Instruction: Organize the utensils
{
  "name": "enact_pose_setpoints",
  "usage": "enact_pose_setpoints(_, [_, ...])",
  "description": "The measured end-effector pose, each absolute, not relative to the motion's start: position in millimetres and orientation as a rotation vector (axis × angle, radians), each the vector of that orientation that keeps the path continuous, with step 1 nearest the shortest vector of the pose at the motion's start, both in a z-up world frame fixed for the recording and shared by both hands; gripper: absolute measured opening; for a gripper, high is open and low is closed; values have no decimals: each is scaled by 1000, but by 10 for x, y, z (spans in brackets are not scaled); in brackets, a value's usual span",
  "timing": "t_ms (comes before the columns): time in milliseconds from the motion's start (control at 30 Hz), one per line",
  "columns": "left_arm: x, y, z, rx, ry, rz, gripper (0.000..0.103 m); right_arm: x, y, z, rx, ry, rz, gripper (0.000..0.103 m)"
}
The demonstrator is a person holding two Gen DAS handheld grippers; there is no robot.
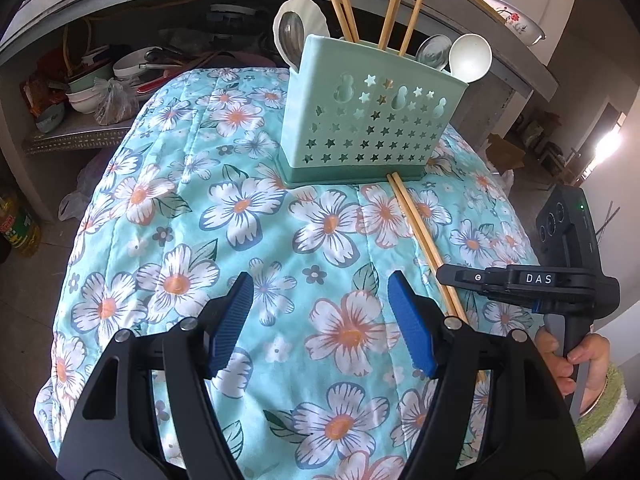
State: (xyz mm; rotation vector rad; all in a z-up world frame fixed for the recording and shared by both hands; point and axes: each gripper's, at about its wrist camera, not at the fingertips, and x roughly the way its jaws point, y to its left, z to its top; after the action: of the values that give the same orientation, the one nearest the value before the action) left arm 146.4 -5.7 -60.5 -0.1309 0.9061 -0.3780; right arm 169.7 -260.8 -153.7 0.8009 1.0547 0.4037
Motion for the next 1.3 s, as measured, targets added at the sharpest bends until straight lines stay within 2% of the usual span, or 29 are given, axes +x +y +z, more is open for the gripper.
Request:
enact_pose_setpoints(200, [1464, -198, -659, -119, 926, -407, 66, 1642, -2699, -1605, 846, 1073, 416, 7])
enact_pose_setpoints(500, [1481, -409, -703, -88, 952, -442, 66, 1566, -2680, -1457, 698, 1055, 328, 8])
enact_pose_setpoints(1067, [1507, -655, -832, -71, 993, -487, 66, 1601, -2635, -1531, 669, 1032, 364, 7])
enact_pose_setpoints(1300, [1576, -884, -922, -103, 1028, -574, 55, 1512, -2825, -1537, 722, 1008, 333, 7])
